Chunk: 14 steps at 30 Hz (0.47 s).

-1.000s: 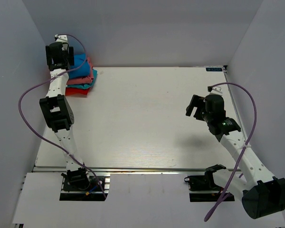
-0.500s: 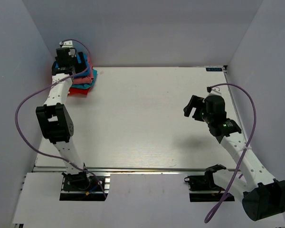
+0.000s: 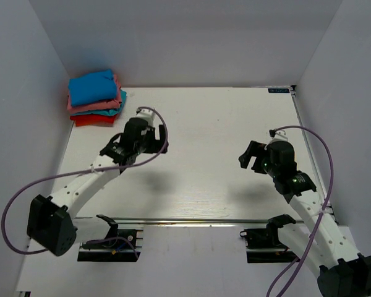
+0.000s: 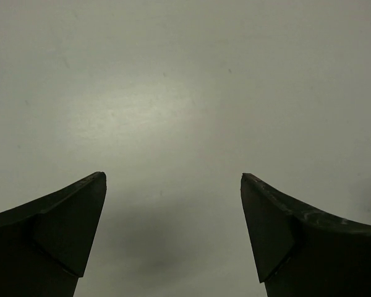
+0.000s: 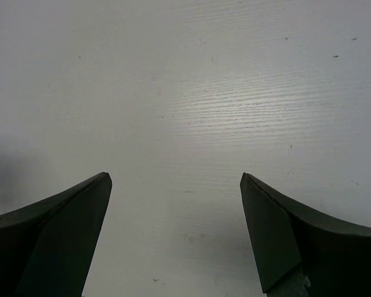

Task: Fold and stack the t-shirts
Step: Put the neatly folded tshirt into the corner of the board with the left arm

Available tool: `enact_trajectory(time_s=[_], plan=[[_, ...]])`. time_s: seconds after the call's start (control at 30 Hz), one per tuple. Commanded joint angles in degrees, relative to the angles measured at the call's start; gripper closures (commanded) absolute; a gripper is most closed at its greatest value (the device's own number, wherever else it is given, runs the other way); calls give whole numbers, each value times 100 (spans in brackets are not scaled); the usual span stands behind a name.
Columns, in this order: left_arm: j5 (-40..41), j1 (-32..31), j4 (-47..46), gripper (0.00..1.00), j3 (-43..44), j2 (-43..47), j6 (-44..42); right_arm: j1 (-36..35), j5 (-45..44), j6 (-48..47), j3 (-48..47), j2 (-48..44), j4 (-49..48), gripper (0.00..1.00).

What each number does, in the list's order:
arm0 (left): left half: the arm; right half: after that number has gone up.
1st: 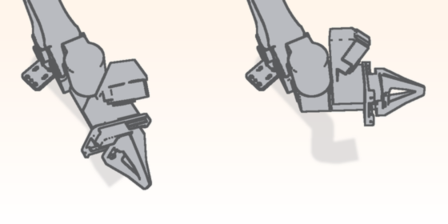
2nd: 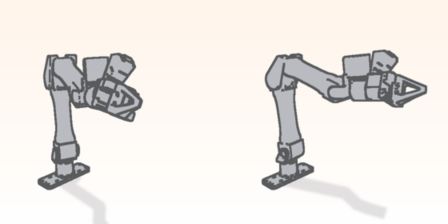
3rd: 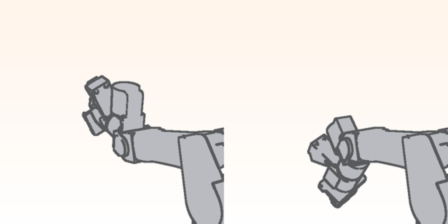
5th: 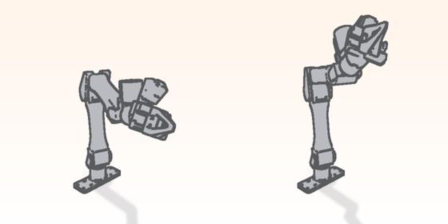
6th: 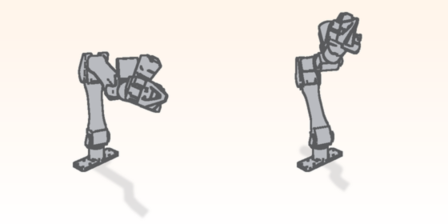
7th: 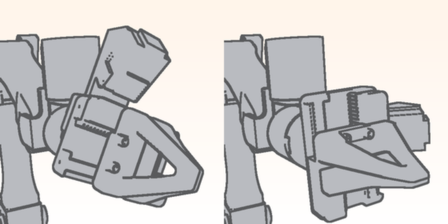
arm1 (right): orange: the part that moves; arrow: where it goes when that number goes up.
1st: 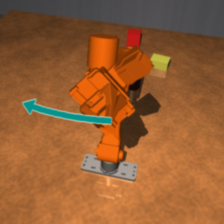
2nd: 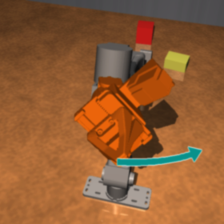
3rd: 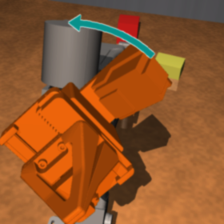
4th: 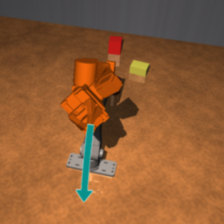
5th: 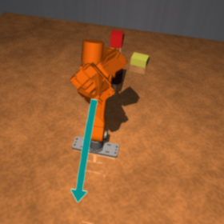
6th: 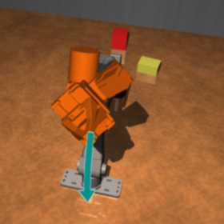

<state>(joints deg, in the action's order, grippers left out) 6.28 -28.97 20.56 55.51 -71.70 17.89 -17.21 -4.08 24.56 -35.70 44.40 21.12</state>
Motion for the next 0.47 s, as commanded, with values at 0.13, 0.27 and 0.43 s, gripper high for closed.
enact_trajectory(time_s=[0.13,0.27,0.43], plan=[[855,-925,-35,0,-602,929,479,25,-6,225,415,-458,164,10],[1164,-1163,186,0,-523,1078,531,51,-58,296,556,-731,208,10],[1384,-1339,54,0,-655,1281,531,25,56,207,617,-986,225,10]])
